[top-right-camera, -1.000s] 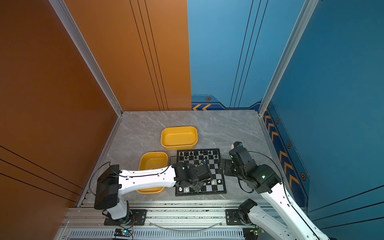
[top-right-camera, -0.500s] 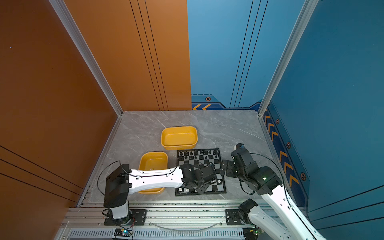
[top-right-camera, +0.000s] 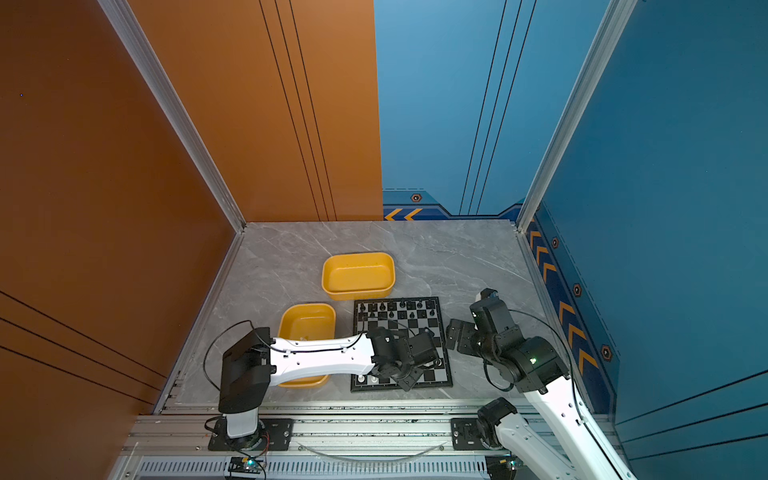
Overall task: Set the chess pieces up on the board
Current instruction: 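Lower the white piece onto the near-rank corner square and open the left gripper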
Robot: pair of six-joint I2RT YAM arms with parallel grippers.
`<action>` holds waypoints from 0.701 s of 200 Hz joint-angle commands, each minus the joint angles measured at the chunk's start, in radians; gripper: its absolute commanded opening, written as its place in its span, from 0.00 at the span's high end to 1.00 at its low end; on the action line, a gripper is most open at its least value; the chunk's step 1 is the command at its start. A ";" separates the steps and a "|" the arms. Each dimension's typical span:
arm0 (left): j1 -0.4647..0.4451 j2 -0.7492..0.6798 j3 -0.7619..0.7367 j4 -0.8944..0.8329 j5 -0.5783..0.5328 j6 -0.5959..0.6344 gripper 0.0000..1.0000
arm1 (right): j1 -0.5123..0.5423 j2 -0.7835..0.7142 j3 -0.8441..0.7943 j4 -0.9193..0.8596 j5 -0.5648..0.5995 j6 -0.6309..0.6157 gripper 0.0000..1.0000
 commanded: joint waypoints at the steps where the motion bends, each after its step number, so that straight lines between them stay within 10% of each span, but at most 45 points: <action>1: -0.009 0.023 0.028 -0.011 0.028 0.020 0.94 | -0.013 -0.017 -0.012 -0.039 -0.019 -0.018 0.01; 140: -0.003 0.054 0.038 -0.004 0.024 0.022 0.85 | -0.047 -0.008 0.004 -0.056 -0.034 -0.047 0.01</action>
